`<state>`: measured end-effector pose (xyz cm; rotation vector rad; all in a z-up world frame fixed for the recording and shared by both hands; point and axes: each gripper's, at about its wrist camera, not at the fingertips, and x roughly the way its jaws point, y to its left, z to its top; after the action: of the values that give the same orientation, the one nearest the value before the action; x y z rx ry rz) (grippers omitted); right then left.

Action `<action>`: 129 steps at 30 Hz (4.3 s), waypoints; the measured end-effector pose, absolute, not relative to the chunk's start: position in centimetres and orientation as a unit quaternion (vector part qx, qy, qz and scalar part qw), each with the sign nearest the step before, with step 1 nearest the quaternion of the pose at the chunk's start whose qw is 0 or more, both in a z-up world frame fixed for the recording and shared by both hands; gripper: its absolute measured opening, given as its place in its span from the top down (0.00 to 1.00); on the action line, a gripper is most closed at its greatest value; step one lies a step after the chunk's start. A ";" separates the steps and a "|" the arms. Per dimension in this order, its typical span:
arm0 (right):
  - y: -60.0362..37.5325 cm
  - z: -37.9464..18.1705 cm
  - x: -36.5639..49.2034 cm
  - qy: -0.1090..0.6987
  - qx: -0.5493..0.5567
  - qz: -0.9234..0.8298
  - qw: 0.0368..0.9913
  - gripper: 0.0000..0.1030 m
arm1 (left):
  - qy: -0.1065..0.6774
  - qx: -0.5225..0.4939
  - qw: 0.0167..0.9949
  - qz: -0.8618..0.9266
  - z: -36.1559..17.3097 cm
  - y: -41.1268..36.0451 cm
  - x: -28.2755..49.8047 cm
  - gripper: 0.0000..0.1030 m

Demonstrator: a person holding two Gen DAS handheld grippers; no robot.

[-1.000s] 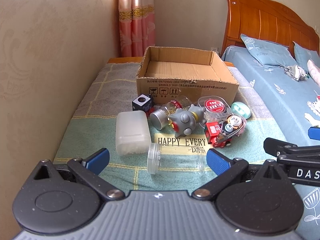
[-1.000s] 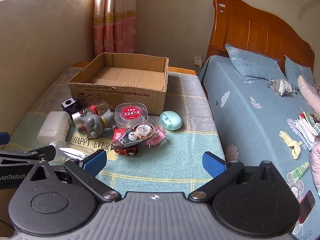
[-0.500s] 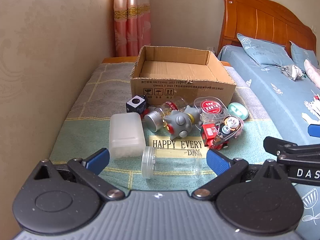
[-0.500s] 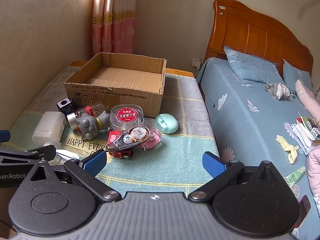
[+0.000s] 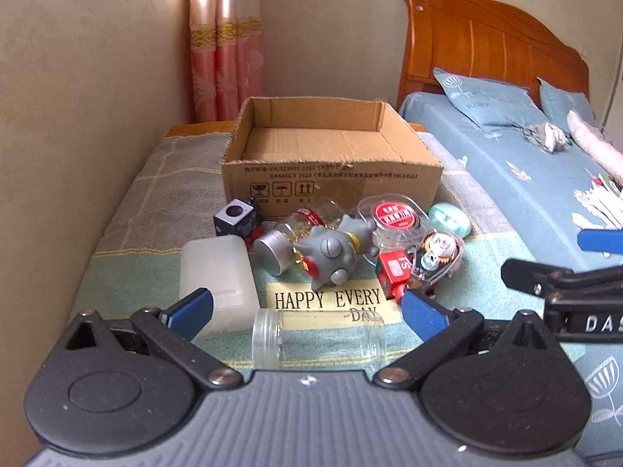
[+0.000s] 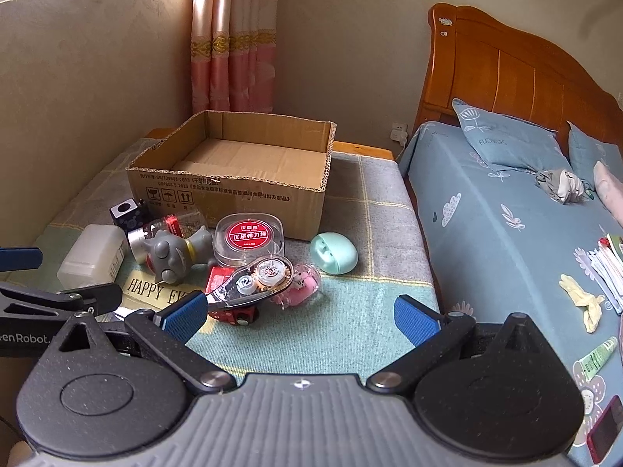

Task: Organize rigid objects
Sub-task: 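Reach the left gripper toward the clear plastic jar lying on the blanket, then grasp the clear jar with the left gripper while the right grasps the correction-tape dispenser, then carry the jar and tape dispenser into the cardboard box and open both grippers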

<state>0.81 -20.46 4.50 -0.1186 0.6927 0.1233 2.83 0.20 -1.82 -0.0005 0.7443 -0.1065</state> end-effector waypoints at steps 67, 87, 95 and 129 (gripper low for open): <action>-23.8 -6.0 4.2 0.366 -0.095 0.190 0.906 0.00 | 0.417 0.077 0.895 -0.138 -7.0 -2.2 4.5 0.03; -20.1 -3.4 8.2 0.313 -0.172 0.307 0.882 0.00 | 0.364 0.050 0.920 -0.135 -2.8 0.3 5.4 0.13; -19.5 -3.4 9.2 0.317 -0.176 0.316 0.877 0.00 | 0.365 0.053 0.920 -0.130 -2.7 0.6 6.0 0.13; -18.9 5.6 16.7 0.290 -0.162 0.290 0.898 0.10 | 0.352 0.130 0.914 -0.155 3.5 -0.4 22.2 0.13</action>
<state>16.72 -18.93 5.61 -0.3348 0.6010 0.6001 22.20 -0.42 3.52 0.2667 0.7239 -0.3199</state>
